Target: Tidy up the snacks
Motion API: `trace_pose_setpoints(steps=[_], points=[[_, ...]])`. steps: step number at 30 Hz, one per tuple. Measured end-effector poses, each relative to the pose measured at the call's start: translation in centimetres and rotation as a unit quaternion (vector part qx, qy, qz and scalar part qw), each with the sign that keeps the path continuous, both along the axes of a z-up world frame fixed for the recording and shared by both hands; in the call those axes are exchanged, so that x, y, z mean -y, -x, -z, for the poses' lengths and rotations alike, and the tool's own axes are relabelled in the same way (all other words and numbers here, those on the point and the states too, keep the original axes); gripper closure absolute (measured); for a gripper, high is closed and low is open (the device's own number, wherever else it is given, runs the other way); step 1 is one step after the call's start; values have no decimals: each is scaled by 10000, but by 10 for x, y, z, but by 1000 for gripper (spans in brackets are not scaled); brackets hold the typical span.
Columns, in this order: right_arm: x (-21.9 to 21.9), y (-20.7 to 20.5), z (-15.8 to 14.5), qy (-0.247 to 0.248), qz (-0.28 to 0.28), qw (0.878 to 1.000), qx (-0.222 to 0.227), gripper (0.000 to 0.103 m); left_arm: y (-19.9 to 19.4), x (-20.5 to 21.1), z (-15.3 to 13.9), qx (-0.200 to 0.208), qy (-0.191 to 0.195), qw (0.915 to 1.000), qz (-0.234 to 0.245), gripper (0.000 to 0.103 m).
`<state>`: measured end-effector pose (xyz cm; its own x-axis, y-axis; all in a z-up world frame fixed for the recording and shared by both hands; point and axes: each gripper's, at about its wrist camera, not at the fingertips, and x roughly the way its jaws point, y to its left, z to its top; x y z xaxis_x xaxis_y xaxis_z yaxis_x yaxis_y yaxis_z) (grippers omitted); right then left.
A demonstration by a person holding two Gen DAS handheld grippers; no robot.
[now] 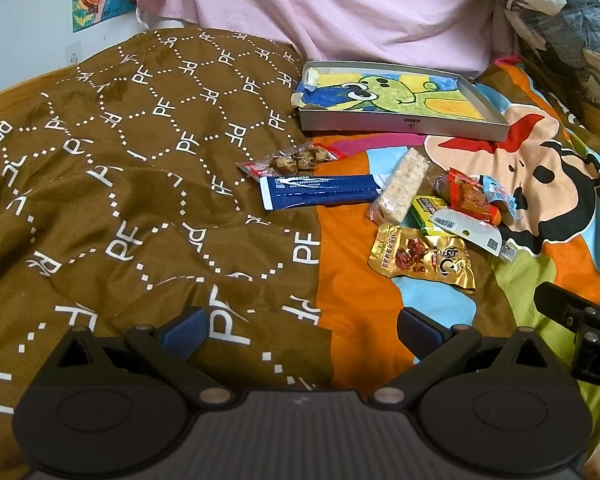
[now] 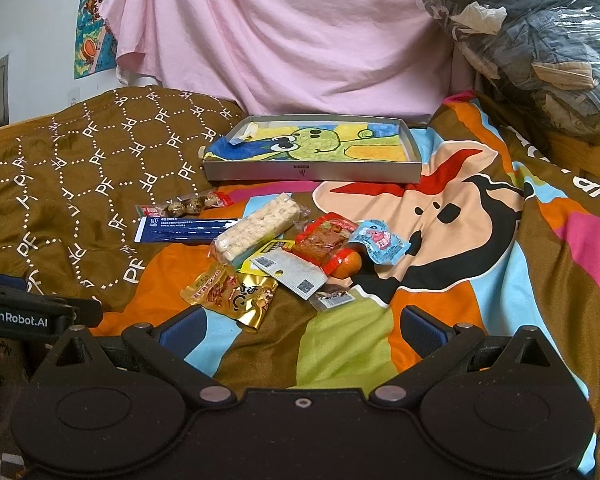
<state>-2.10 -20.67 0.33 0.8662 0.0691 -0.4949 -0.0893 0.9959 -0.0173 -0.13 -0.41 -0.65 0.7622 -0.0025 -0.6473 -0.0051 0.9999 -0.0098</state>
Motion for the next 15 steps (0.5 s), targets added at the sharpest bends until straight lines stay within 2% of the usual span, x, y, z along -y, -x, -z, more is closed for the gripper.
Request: trace_pose_setpoints(steps=[15], points=[[5,-8,-3,55,211,9994,-267,1,-14,2,-6,-101,10,9999,-136,0]])
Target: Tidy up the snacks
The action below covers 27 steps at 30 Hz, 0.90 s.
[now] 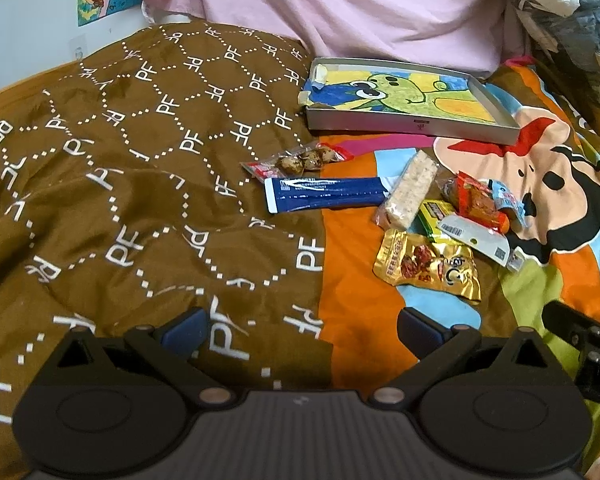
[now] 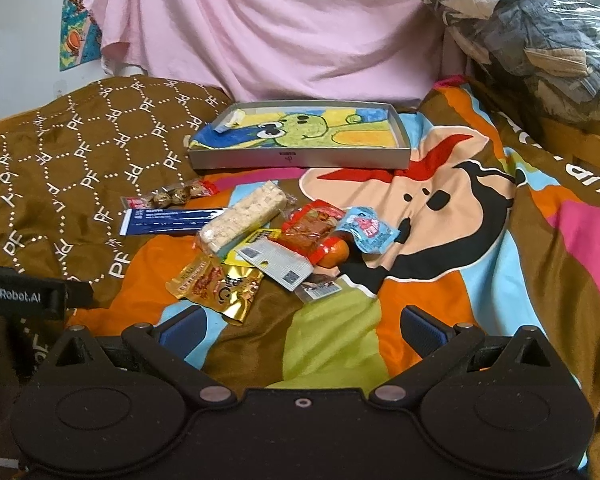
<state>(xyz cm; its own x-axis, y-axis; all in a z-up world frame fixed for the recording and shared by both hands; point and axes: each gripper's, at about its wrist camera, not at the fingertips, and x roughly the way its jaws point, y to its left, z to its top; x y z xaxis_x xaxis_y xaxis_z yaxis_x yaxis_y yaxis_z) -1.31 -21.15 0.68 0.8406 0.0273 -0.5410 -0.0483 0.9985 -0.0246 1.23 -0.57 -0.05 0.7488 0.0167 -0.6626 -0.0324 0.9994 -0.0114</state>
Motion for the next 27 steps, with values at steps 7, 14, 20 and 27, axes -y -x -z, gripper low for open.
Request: trace_pose_setpoints(steps=[7,14,20,27], points=[[5,-8,-5,-17,66,9999,-77,1,-14,6,-9,29,-126,9999,-12,0],[11,-18,-11,-65,75,9999,-50,1,-31,12,-12,-84,-46,9999,39,0],[16,-24,-12,-124,136,9998,-63,1,-42,19,-12,-61,-124,9999,39,0],[17,-28,-10,-141,169,9997,-115,1,-48,24,-8,-91,-77,9999,100,0]])
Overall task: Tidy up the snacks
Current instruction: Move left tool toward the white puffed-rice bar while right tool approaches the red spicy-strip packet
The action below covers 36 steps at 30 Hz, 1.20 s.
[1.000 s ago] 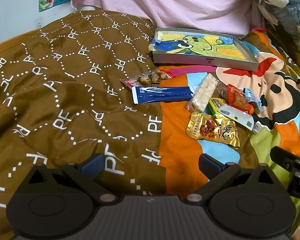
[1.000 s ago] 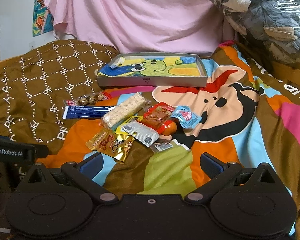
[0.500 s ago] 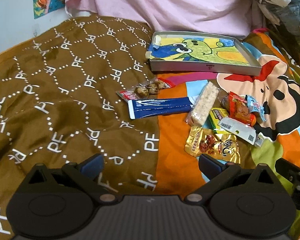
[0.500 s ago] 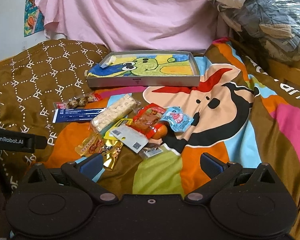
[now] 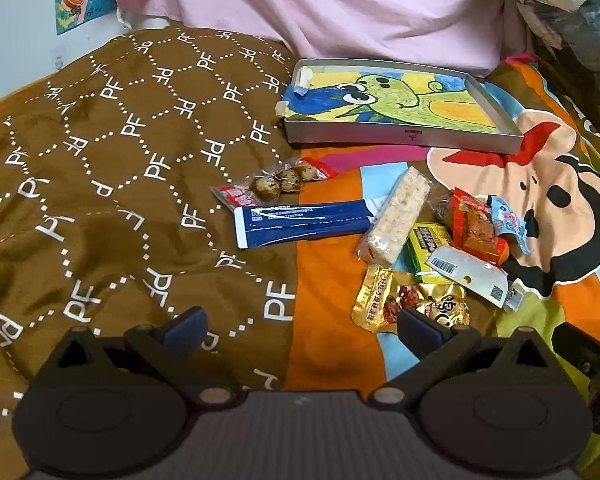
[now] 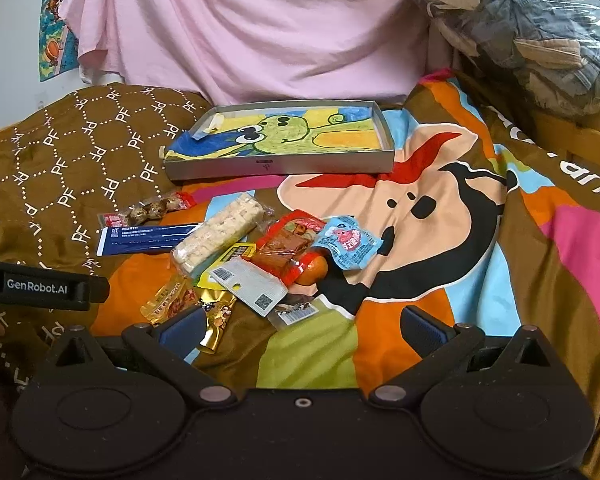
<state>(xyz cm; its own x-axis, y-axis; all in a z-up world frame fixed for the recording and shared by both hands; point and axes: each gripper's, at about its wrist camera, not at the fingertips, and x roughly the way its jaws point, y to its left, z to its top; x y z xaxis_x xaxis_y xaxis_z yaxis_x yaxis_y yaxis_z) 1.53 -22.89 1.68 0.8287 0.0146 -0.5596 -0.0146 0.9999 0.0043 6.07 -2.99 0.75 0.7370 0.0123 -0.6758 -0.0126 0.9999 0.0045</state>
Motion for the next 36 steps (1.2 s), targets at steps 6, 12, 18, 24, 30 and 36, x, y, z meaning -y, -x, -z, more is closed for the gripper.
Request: trace_pose_setpoints(steps=[6,12,18,24,30,36], points=[[0,-4,0,31,-22,10000,-20,1,-6,3,0,6,-8,10000,40,0],[4,-13,-1,103,-58,9999,-5,1,-13,5,-1,27,-9,10000,84,0],[8,-25,-1,279,-194,9994,37,1,-21,8,0,38,-25,9998,172,0],[12,-37,2,618,-527,9966,106,1,-31,12,6,5,-80,9994,348,0],[13,-50,11,821,-772,9935,135,1,-44,18,12,7,-254,9975,654,0],[7,-64,18,874,-893,9921,109,1,-58,19,20,-79,-338,9955,881,0]])
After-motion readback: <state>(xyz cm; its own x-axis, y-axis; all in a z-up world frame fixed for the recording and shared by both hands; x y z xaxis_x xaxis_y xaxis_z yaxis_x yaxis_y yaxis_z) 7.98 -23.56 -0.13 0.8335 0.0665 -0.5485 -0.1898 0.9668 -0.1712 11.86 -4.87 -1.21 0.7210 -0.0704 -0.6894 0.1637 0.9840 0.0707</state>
